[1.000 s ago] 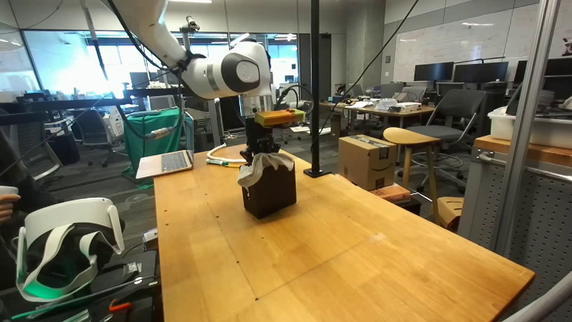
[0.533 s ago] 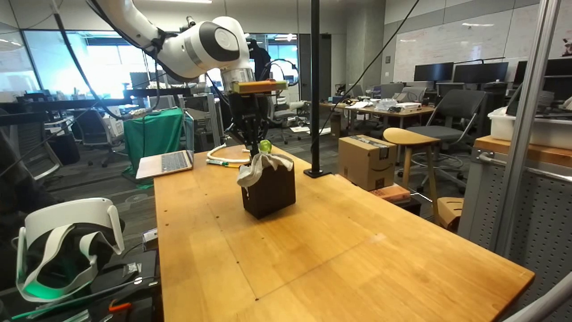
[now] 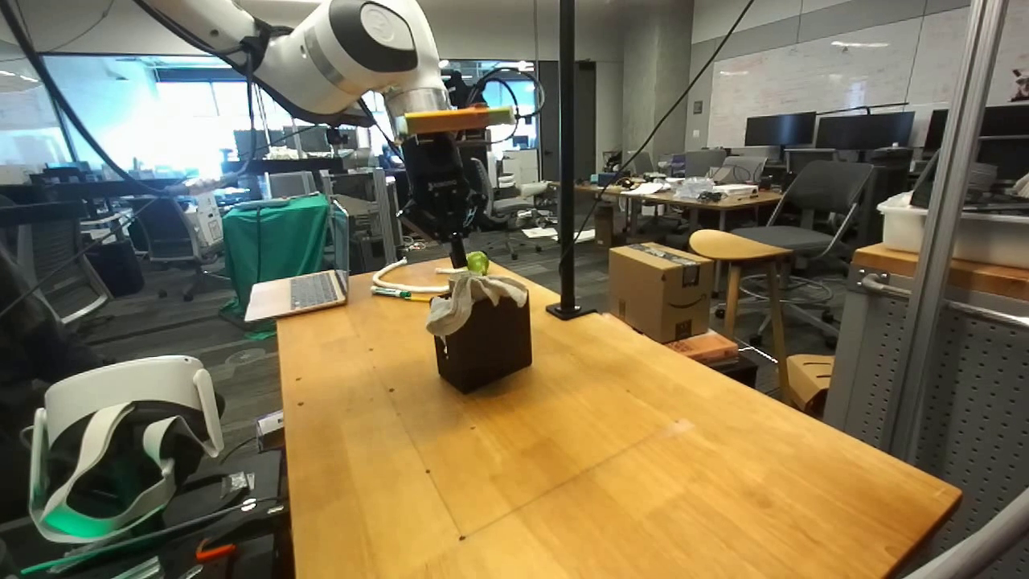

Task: Place the towel in the basket

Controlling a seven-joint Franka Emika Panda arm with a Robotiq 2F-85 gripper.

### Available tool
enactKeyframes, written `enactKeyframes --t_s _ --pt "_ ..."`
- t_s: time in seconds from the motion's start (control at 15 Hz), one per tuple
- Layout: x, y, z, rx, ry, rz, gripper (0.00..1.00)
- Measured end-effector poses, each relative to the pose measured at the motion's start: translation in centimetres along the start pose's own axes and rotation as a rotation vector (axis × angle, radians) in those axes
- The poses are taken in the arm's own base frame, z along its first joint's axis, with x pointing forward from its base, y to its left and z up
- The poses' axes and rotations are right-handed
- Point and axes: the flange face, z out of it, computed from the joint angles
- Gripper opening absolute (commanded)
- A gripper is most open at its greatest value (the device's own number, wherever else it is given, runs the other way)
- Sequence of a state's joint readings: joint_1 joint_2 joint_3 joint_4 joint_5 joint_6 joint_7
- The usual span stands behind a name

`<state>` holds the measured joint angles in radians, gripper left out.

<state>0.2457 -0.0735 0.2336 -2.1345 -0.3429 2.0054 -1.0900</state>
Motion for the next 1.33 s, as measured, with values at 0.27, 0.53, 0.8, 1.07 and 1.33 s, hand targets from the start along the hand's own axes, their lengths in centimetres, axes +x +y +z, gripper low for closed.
enactKeyframes --t_s 0.27,0.53,0.8,1.07,1.33 --pt "-2.2 -0.3 1.2 0.020 -0.007 0.038 0.05" --pt "-2.9 -0.1 3.2 0.039 -0.001 0.049 0.05" --pt "-2.4 0.5 4.5 0.042 0.011 0.035 0.04" --pt "-1.4 1.4 4.3 0.031 0.020 0.008 0.05" --pt "0.6 2.5 3.3 0.007 0.028 -0.032 0.04"
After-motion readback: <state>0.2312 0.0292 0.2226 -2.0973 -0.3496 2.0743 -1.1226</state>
